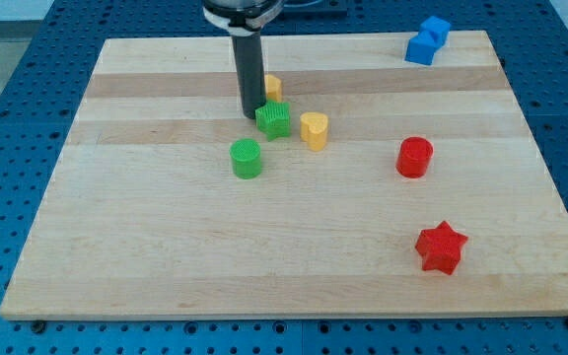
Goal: Move green star above yellow heart
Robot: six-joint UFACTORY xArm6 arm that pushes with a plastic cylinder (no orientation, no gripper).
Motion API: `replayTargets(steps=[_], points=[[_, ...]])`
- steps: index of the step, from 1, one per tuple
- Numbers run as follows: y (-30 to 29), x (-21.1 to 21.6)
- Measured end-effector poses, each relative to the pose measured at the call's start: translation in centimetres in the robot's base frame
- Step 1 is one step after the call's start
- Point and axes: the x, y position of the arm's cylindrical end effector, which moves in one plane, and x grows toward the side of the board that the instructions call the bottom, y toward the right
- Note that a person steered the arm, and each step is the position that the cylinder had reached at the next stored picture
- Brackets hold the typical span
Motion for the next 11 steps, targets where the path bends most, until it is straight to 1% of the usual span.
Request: replayTargets(steps=[1, 2, 3, 4, 7, 8, 9, 11], points=[[0.8, 0.0], [-0.2, 0.6], [-3.8, 1.7], [-4.7, 3.8], [4.1, 4.1], [5.9, 3.8], [5.3, 3.3], [5.8, 0.4]])
